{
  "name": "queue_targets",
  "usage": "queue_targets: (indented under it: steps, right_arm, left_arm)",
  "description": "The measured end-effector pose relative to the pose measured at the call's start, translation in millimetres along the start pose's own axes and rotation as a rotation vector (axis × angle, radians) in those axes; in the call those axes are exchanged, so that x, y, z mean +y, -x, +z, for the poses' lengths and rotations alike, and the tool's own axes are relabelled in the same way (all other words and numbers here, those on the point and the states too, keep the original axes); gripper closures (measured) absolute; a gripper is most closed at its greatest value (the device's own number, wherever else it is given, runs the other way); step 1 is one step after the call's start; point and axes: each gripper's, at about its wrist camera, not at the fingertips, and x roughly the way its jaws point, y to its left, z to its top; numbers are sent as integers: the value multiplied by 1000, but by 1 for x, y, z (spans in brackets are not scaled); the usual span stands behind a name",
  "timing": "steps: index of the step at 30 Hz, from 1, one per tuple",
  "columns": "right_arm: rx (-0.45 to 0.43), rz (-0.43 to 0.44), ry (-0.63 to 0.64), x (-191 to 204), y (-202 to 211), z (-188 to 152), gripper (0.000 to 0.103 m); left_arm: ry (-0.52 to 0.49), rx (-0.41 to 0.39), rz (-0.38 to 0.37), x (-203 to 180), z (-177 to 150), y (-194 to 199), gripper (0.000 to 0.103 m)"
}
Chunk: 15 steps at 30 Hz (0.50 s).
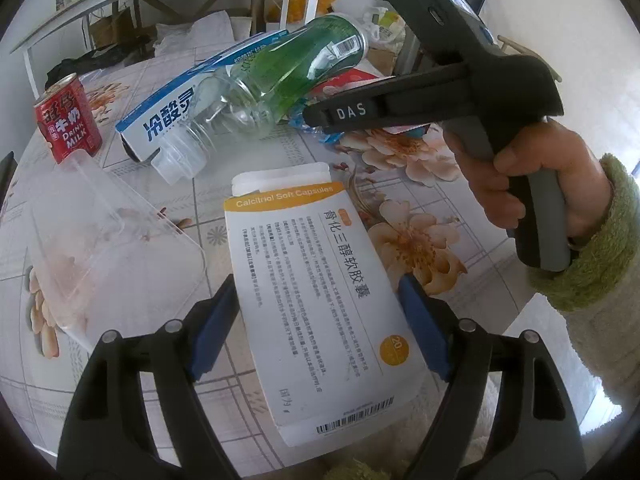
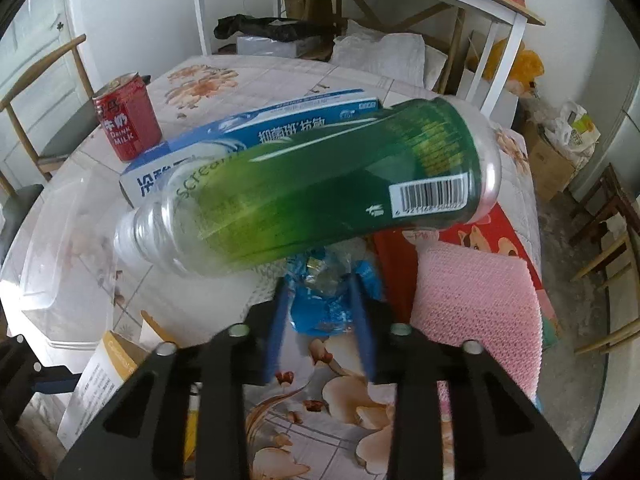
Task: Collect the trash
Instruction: 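Hold the box in the left gripper while the right gripper grasps the blue snack wrapper, then lift the blue wrapper with the right gripper while the left gripper holds the box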
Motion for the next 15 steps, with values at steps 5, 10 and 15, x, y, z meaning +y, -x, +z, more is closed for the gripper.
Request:
queue_targets:
  steps: [5,10,15]
  right_arm:
    - [14,29,-47,-3,7,-5,85]
    - [15,71,-117,-5,22,-15,89]
    - [13,105,-191,-9,43,-31,89]
  left_arm:
    - [2,-2,4,1,0,-1,27]
    - [10,-6,15,1,0,-1,27]
    - [22,-9,34,1,0,-2,27]
